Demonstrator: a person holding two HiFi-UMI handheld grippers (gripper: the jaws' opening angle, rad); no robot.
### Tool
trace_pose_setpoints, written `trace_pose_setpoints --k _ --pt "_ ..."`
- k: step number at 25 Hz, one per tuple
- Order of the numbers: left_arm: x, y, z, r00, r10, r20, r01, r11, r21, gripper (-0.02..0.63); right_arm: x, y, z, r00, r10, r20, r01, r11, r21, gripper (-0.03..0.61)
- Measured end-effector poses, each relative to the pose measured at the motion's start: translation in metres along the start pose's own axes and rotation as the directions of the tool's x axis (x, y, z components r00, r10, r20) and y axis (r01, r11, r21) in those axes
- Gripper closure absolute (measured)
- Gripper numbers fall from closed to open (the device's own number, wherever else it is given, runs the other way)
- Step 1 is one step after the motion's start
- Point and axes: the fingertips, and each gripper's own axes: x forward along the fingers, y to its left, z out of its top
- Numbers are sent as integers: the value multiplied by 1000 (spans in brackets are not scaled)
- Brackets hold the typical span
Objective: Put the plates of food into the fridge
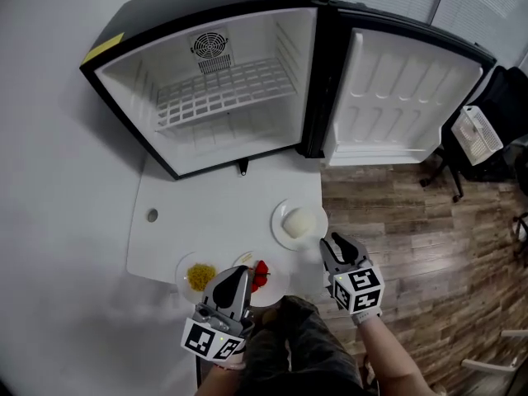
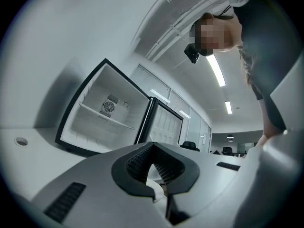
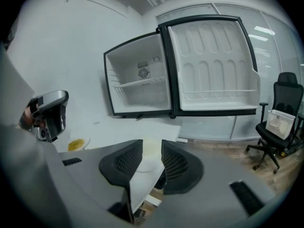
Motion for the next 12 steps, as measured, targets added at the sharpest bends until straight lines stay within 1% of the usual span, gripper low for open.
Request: trace_pose_setpoints --k 3,7,12 --pt "21 -5 -13 1000 -27 -7 27 1000 -14 607 21 -16 -9 999 -16 -45 17 1000 19 476" --pt "43 -17 -30 997 -65 -31 64 997 -35 607 44 -32 -22 996 -5 -92 16 993 120 467" --pt "61 -22 -43 996 -78 -41 76 996 -50 607 62 -44 -29 990 26 -140 7 973 230 454"
